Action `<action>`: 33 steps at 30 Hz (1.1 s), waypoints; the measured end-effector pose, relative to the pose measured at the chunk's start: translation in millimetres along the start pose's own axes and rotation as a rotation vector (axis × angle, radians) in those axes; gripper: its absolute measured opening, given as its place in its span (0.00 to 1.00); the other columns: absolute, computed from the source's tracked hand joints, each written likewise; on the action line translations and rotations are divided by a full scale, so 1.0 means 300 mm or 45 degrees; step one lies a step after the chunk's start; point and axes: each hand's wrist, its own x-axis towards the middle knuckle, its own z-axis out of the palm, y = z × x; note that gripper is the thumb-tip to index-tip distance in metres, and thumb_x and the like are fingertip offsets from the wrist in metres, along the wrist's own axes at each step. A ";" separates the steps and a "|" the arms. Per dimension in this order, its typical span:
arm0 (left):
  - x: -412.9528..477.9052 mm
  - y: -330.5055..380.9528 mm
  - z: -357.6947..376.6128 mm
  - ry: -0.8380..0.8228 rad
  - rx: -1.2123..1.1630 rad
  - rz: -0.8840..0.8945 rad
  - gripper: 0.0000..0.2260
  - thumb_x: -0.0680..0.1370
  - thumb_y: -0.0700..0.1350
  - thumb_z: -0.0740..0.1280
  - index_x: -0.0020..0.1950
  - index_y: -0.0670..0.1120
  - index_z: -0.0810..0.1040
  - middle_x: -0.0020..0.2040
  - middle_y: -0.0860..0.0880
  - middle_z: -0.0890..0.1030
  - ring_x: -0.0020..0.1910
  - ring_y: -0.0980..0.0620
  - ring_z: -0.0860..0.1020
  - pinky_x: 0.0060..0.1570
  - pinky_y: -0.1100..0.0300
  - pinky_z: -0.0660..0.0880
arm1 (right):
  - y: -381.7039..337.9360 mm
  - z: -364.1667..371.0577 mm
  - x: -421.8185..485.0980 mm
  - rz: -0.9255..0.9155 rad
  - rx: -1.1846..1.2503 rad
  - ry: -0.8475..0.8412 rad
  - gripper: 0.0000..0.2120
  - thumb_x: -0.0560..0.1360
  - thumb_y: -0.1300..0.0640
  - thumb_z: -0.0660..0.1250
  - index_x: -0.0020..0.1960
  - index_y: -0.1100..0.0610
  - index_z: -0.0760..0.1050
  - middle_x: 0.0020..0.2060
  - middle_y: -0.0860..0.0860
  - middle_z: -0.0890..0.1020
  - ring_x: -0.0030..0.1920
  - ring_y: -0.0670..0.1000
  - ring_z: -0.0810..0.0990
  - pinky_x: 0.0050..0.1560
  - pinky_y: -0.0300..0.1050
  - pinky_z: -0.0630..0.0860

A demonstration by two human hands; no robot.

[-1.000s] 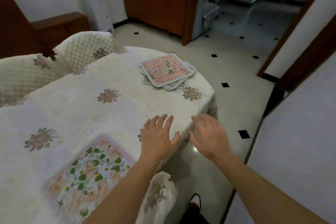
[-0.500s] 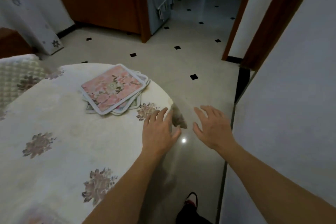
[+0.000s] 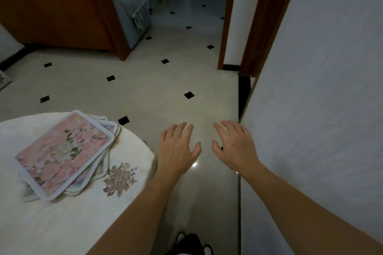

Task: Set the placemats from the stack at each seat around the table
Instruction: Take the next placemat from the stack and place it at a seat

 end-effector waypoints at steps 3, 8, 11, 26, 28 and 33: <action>0.104 0.020 0.031 -0.027 0.007 0.025 0.27 0.77 0.63 0.58 0.71 0.51 0.71 0.70 0.49 0.76 0.68 0.47 0.73 0.67 0.48 0.68 | 0.055 0.018 0.069 0.023 -0.009 0.013 0.24 0.75 0.46 0.60 0.66 0.57 0.77 0.60 0.57 0.80 0.59 0.57 0.78 0.61 0.55 0.74; 0.308 -0.001 0.104 -0.044 0.005 0.055 0.27 0.76 0.63 0.57 0.70 0.50 0.73 0.68 0.49 0.77 0.66 0.46 0.74 0.66 0.47 0.70 | 0.150 0.094 0.244 0.048 0.008 -0.008 0.25 0.75 0.45 0.59 0.66 0.57 0.76 0.61 0.57 0.80 0.60 0.57 0.78 0.62 0.55 0.74; 0.468 -0.034 0.156 -0.027 0.005 0.053 0.27 0.76 0.62 0.57 0.69 0.49 0.74 0.67 0.48 0.78 0.65 0.46 0.75 0.65 0.47 0.71 | 0.204 0.146 0.397 0.056 -0.003 -0.011 0.25 0.75 0.45 0.58 0.67 0.57 0.76 0.61 0.57 0.79 0.61 0.57 0.77 0.64 0.57 0.73; 1.247 -0.283 0.252 0.078 -0.026 -0.079 0.27 0.75 0.62 0.57 0.67 0.48 0.76 0.65 0.48 0.80 0.63 0.46 0.77 0.63 0.48 0.73 | 0.240 0.351 1.236 -0.053 -0.045 -0.072 0.25 0.75 0.45 0.61 0.67 0.56 0.76 0.61 0.56 0.80 0.61 0.55 0.78 0.63 0.55 0.73; 1.293 -0.327 0.254 0.081 -0.019 -0.123 0.27 0.75 0.62 0.57 0.68 0.48 0.76 0.65 0.48 0.79 0.63 0.46 0.76 0.63 0.48 0.73 | 0.217 0.380 1.314 -0.080 -0.025 -0.097 0.25 0.75 0.45 0.60 0.67 0.56 0.76 0.61 0.56 0.80 0.61 0.55 0.78 0.63 0.55 0.73; 1.364 -0.472 0.274 0.092 0.022 -0.266 0.26 0.76 0.62 0.58 0.68 0.49 0.75 0.66 0.49 0.79 0.64 0.48 0.76 0.64 0.49 0.72 | 0.127 0.474 1.505 -0.226 0.053 -0.132 0.25 0.75 0.45 0.59 0.65 0.56 0.77 0.60 0.56 0.81 0.60 0.55 0.78 0.62 0.56 0.74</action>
